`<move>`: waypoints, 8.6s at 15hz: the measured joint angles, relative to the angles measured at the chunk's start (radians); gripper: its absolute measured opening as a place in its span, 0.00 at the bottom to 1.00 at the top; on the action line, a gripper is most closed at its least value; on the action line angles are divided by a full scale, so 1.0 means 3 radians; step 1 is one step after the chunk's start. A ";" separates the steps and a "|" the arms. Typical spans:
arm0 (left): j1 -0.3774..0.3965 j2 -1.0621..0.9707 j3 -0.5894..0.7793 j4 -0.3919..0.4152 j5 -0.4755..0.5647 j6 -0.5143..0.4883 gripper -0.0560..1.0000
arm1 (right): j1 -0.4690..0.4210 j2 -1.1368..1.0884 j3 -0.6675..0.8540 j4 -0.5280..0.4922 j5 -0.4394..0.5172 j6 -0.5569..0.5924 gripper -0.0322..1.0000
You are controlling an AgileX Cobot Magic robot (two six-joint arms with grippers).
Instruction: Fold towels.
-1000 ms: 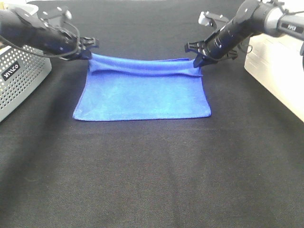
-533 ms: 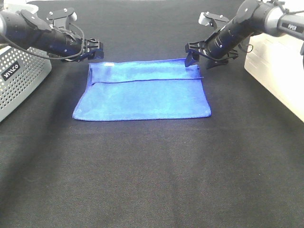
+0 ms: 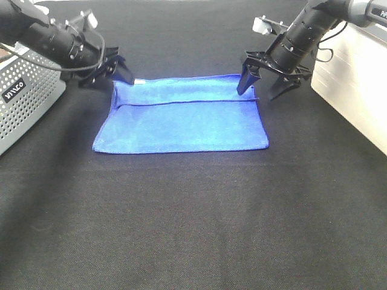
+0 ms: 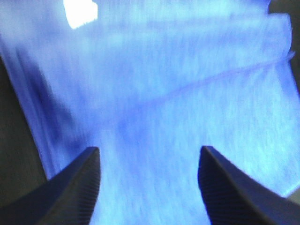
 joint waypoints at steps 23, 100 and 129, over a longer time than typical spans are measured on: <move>-0.0180 -0.0433 0.1417 0.0543 -0.0610 -0.1093 0.50 | 0.0000 -0.0537 0.1703 0.0370 -0.0623 -0.0060 0.58; -0.0660 -0.0563 0.0057 0.1680 0.0713 -0.2017 0.11 | 0.0027 -0.0767 0.1907 0.0237 -0.0867 -0.0110 0.86; -0.0317 -0.0417 -0.0037 -0.0120 -0.0327 -0.0913 0.62 | 0.0573 -0.0927 0.1900 0.2183 -0.0933 -0.0947 0.85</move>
